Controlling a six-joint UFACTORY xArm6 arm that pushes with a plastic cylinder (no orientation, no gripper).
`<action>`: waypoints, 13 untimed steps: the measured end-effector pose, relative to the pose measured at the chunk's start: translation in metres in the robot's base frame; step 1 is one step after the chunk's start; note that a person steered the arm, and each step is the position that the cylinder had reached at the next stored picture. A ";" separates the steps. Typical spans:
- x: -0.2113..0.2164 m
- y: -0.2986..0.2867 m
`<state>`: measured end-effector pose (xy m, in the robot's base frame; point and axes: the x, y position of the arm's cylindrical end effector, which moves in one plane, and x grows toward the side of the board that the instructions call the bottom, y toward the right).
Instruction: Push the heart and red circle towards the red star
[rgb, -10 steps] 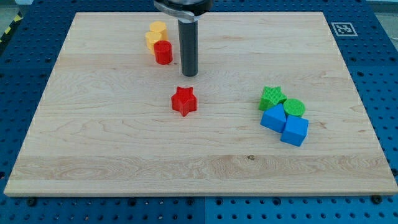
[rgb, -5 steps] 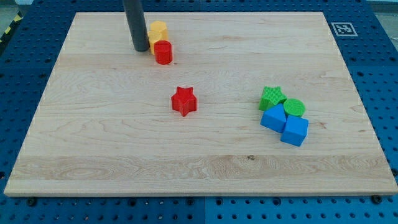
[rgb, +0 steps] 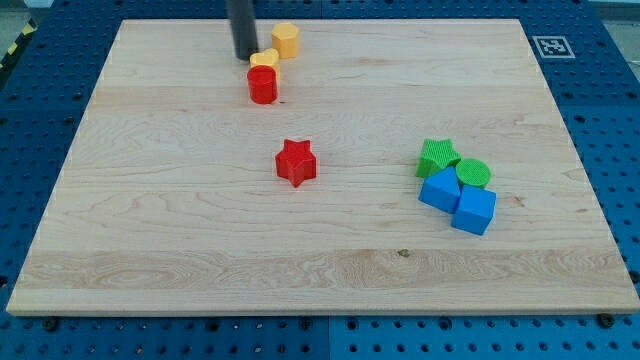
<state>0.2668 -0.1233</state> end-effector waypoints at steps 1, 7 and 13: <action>0.004 0.010; 0.075 0.055; 0.077 -0.003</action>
